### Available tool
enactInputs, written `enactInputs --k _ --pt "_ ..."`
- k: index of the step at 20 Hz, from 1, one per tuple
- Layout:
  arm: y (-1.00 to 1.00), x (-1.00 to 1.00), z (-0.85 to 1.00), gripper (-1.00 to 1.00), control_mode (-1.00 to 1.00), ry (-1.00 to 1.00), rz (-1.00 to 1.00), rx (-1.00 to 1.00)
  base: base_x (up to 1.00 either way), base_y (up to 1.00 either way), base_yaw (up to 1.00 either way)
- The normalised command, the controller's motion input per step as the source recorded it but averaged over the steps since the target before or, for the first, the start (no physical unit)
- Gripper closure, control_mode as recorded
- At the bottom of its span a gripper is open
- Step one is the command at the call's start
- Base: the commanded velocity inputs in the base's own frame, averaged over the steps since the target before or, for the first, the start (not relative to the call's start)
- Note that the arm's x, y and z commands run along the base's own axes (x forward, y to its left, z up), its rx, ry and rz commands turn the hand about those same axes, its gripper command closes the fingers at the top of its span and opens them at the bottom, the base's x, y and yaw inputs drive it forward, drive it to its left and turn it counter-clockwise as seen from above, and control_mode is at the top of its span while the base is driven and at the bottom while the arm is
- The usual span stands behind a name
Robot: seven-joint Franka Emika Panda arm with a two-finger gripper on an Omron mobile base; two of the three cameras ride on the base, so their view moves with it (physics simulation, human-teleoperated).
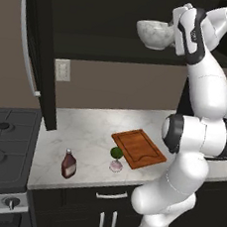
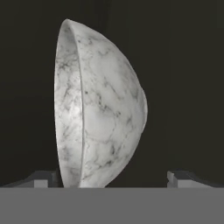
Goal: Open the cabinet. Place the bowl and condiment on the counter. Then place the lime and garlic on the cutting board.
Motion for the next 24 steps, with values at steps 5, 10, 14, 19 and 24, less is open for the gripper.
enactInputs --k 5,10,14,19,24 --pt "0.00 0.22 0.00 -1.00 -1.00 0.03 0.00 0.00 0.00 0.00 0.00" --pt "0.00 0.23 0.00 -1.00 -1.00 0.03 0.01 0.00 0.00 0.00 0.00" --pt "0.00 0.21 0.00 -1.00 -1.00 0.03 0.01 0.00 0.00 0.00 0.00" --pt "0.00 0.21 0.00 -1.00 -1.00 0.02 0.01 0.00 0.00 0.00 0.00" --pt "-0.05 0.07 -0.03 -1.00 -1.00 0.08 0.01 -0.01 0.00 0.00 0.00"
